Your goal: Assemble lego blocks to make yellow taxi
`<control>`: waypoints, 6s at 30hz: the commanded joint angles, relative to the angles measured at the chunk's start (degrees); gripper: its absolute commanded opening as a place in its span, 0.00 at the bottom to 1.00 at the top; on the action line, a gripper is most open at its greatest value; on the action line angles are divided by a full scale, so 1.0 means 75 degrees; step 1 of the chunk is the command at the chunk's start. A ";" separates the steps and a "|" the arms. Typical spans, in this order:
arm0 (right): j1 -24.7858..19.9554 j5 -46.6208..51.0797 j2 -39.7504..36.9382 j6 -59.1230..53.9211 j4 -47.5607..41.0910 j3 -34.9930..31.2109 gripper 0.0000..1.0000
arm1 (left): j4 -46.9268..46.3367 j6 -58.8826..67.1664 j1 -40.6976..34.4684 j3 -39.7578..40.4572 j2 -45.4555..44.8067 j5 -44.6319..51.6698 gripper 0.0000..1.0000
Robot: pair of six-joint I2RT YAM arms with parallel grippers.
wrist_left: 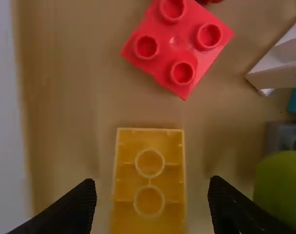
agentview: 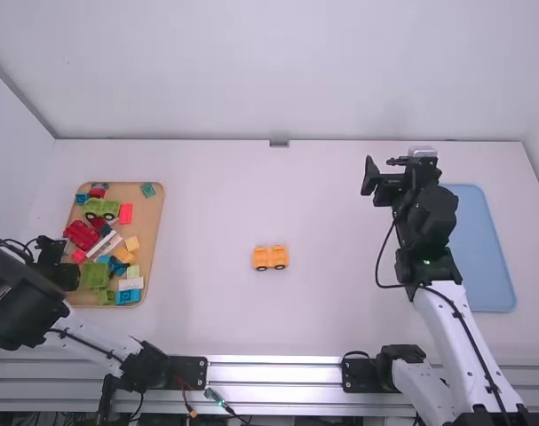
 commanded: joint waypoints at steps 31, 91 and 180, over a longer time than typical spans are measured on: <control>0.0035 0.0003 0.0032 0.0032 -0.0006 0.0283 0.99 | -0.0495 -0.0749 -0.0233 0.0446 0.0079 -0.0787 0.45; 0.0160 0.0009 0.0032 0.0026 -0.0032 0.0283 0.99 | -0.0519 -0.0405 -0.0323 0.0478 0.0210 -0.0562 0.20; 0.1411 -1.1130 0.5872 0.1574 0.5231 0.2498 0.49 | 1.1383 -0.8923 -0.9250 -0.2087 -0.1556 0.8620 0.02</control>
